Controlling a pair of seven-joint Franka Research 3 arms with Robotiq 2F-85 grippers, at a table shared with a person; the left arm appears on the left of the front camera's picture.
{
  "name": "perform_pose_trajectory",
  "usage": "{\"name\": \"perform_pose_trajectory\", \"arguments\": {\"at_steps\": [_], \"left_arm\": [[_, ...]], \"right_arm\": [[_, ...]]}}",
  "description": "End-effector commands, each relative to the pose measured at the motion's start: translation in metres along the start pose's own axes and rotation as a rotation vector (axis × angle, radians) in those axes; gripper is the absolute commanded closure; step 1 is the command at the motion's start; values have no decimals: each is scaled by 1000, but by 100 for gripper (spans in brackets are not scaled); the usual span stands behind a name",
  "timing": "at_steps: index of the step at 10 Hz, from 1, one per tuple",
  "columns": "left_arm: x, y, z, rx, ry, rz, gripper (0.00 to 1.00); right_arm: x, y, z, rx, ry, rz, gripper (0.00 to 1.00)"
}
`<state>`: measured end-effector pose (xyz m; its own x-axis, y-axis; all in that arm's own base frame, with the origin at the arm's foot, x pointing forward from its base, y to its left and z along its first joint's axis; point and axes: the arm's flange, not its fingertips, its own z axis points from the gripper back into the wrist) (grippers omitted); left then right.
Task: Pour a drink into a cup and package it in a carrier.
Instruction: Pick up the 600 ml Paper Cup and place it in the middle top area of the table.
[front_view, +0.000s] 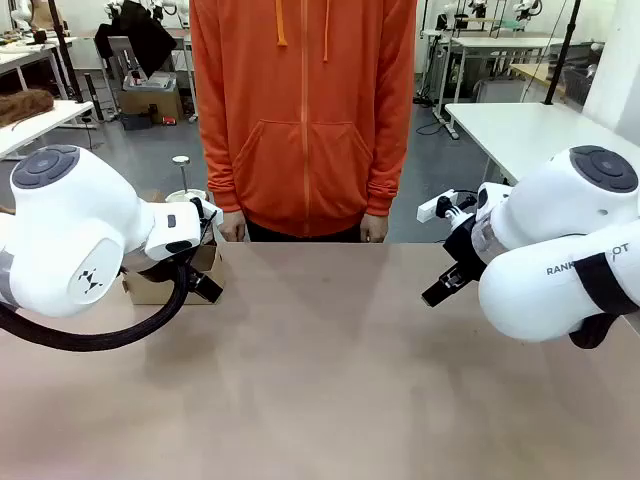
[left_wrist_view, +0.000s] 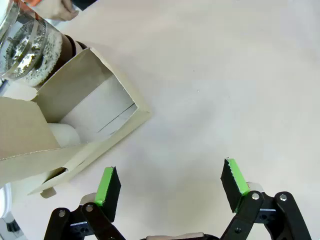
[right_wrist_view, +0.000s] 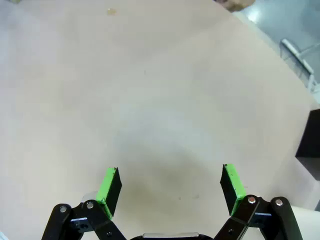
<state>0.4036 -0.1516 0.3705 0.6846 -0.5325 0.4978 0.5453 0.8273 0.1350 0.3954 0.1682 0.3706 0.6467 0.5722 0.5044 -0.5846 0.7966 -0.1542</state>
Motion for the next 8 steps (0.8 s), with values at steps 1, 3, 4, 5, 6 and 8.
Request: {"name": "perform_pose_trajectory", "arguments": {"at_steps": [1,3,4,5,6,8], "left_arm": [[0,0,0,0,0,0,0],[0,0,0,0,0,0,0],[0,0,0,0,0,0,0],[0,0,0,0,0,0,0],[0,0,0,0,0,0,0],[0,0,0,0,0,0,0]], "right_arm": [[0,0,0,0,0,0,0],[0,0,0,0,0,0,0],[0,0,0,0,0,0,0],[0,0,0,0,0,0,0],[0,0,0,0,0,0,0],[0,0,0,0,0,0,0]]}}
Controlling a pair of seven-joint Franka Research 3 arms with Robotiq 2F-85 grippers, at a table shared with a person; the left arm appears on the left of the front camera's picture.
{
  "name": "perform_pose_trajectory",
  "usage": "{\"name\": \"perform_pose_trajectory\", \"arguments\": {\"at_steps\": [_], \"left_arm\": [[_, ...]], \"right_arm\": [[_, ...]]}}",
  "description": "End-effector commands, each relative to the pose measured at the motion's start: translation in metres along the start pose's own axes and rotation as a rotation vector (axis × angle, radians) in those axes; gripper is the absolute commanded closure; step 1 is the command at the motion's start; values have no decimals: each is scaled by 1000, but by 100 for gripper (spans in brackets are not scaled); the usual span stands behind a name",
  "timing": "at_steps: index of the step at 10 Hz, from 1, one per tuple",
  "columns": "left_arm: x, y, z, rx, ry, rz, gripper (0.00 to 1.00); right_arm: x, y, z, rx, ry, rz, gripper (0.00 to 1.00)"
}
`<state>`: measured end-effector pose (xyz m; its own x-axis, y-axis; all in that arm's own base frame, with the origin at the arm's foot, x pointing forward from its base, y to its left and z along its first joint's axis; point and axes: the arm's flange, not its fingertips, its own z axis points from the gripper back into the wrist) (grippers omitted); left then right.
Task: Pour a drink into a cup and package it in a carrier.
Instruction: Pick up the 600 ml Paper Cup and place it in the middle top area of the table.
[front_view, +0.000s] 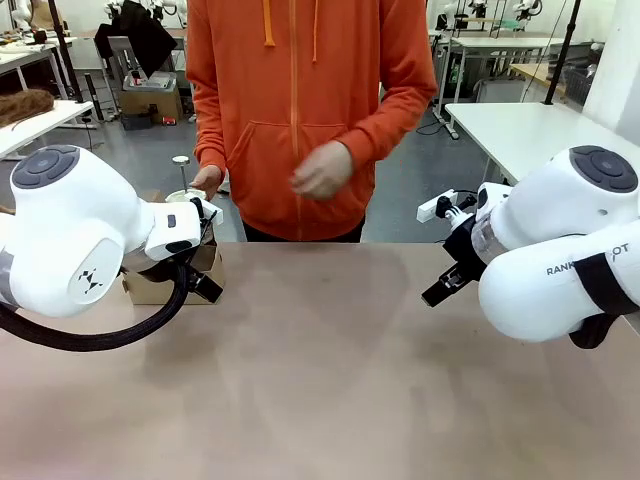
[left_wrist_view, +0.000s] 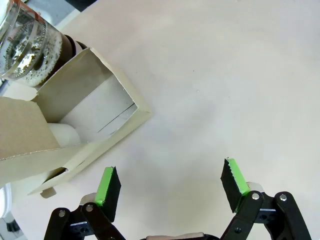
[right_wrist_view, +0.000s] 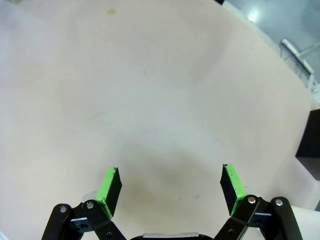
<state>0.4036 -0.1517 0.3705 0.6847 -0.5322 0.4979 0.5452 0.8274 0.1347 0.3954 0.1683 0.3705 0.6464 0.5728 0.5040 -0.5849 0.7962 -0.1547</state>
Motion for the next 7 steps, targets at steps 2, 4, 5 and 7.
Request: {"name": "perform_pose_trajectory", "arguments": {"at_steps": [2,4,5,7], "left_arm": [[0,0,0,0,0,0,0],[0,0,0,0,0,0,0],[0,0,0,0,0,0,0],[0,0,0,0,0,0,0]], "right_arm": [[21,-16,14,36,-18,9,0],[58,-52,48,97,-28,48,0],[77,-85,77,170,-58,76,0],[84,-142,126,322,-155,154,0]]}}
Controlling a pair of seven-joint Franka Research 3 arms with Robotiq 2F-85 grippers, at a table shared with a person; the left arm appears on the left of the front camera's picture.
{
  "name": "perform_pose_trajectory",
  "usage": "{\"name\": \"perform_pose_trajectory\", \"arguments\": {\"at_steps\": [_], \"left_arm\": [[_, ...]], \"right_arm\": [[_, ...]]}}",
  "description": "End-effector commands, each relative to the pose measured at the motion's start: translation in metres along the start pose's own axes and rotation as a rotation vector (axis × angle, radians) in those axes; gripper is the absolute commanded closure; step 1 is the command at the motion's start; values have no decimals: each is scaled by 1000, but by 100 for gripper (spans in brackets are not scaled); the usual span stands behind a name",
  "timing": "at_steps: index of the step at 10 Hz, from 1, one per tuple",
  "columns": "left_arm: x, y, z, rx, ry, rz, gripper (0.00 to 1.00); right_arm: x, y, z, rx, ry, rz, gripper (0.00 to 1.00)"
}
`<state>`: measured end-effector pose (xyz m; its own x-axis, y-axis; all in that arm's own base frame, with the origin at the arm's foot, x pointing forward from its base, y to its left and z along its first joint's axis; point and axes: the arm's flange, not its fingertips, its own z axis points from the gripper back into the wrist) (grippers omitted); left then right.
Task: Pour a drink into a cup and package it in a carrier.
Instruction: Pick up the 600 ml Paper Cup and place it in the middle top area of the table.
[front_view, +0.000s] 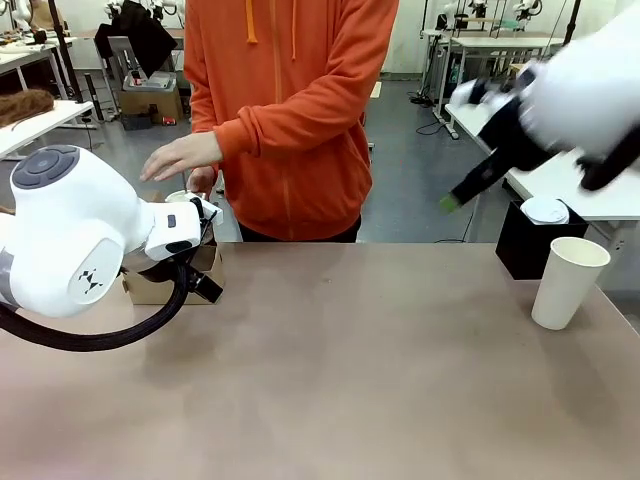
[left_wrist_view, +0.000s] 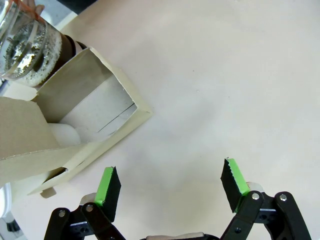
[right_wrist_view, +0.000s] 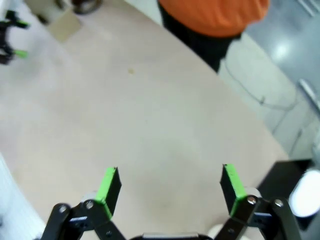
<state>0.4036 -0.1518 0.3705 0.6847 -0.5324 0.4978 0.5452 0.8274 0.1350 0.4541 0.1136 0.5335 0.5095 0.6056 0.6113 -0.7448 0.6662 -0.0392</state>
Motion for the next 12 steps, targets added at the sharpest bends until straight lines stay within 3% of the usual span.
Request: {"name": "perform_pose_trajectory", "arguments": {"at_steps": [1,4,8,10,12], "left_arm": [[0,0,0,0,0,0,0],[0,0,0,0,0,0,0],[0,0,0,0,0,0,0],[0,0,0,0,0,0,0],[0,0,0,0,0,0,0]], "right_arm": [[-18,-64,47,215,-104,96,0],[-76,-133,104,323,-337,146,0],[-218,-204,118,352,-674,90,0],[-274,-223,101,383,-756,44,0],[-297,-223,87,334,-792,80,0]]}}
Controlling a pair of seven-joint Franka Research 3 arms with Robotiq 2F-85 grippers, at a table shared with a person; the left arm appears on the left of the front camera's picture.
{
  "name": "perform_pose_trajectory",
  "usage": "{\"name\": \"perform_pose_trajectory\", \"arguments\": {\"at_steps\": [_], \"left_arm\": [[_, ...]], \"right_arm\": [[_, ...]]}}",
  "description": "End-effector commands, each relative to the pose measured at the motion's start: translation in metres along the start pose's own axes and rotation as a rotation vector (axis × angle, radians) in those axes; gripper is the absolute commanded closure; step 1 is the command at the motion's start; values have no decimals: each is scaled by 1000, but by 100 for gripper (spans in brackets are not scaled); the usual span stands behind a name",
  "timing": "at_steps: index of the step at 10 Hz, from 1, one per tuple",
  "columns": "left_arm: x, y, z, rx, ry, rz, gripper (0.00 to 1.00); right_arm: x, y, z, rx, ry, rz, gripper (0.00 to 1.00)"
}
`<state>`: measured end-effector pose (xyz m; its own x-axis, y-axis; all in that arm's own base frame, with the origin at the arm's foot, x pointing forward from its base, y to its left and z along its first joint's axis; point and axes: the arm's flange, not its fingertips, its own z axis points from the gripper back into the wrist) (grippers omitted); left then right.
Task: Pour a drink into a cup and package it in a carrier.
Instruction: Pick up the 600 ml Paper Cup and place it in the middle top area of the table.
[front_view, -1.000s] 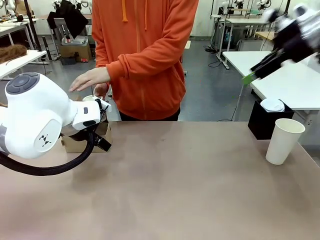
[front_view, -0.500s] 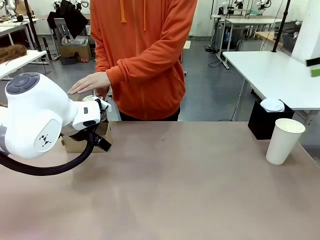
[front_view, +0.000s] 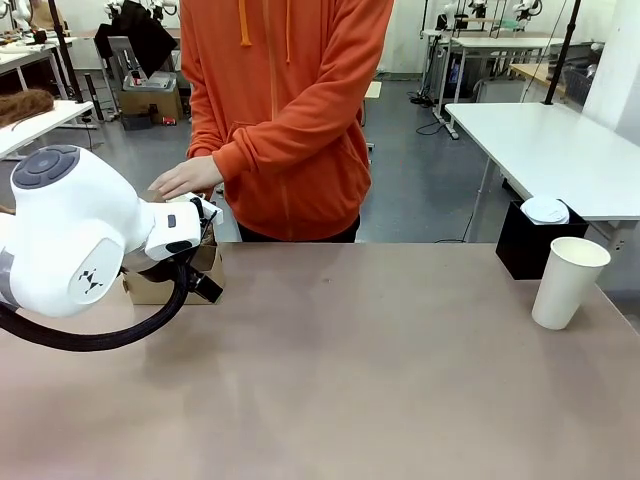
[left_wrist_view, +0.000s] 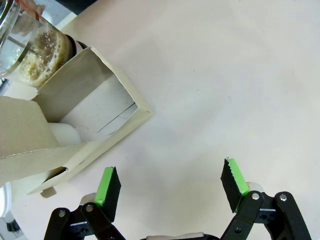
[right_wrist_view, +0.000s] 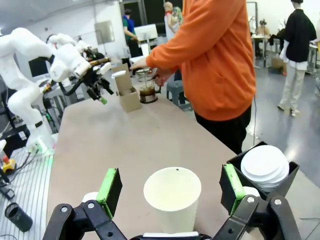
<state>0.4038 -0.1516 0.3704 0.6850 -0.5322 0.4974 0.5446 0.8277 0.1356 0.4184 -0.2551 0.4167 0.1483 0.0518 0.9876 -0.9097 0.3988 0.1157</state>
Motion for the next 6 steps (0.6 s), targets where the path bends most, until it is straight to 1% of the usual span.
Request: {"name": "perform_pose_trajectory", "arguments": {"at_steps": [1,2,5,6], "left_arm": [[0,0,0,-1,-1,-1,0],[0,0,0,-1,-1,-1,0],[0,0,0,-1,-1,-1,0],[0,0,0,-1,-1,-1,0]], "right_arm": [[11,-11,-6,-11,-10,76,0],[0,0,0,0,0,0,0],[0,0,0,0,0,0,0],[-5,-5,0,-1,-2,16,0]]}}
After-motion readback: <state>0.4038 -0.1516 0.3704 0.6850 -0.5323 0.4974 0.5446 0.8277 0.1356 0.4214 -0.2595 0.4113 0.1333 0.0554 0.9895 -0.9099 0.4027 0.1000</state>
